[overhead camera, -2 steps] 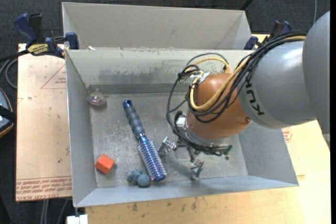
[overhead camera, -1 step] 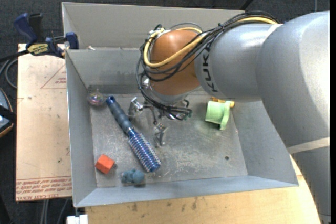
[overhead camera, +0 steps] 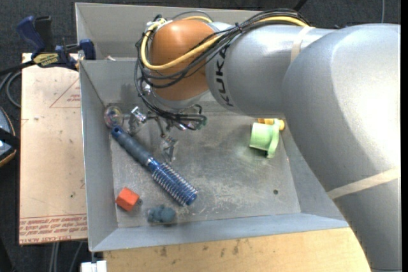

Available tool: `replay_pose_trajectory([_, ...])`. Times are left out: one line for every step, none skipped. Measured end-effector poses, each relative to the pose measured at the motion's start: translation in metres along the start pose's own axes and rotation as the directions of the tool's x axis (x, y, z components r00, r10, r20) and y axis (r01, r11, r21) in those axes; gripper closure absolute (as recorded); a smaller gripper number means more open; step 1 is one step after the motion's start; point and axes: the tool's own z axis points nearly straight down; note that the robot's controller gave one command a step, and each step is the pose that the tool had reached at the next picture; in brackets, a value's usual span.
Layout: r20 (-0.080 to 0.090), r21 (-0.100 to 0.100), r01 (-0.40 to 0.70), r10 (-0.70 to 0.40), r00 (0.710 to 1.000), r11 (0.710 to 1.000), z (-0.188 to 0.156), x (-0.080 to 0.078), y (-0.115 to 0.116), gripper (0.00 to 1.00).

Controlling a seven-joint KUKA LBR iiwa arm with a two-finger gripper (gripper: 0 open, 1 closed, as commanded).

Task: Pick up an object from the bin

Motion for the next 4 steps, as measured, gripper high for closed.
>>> replay_pose_trajectory([-0.004,-0.001,0.044,-0.044,0.999,0.999,0.003,-0.015,0.030,0.00])
replay_pose_trajectory([0.002,0.003,0.030,-0.030,1.000,1.000,-0.084,-0.017,0.035,0.00])
replay_pose_trajectory([0.003,0.000,0.306,-0.306,0.952,0.952,-0.013,-0.024,0.037,0.00])
replay_pose_trajectory([0.003,0.003,0.759,-0.759,0.651,0.651,0.005,-0.002,0.046,0.00])
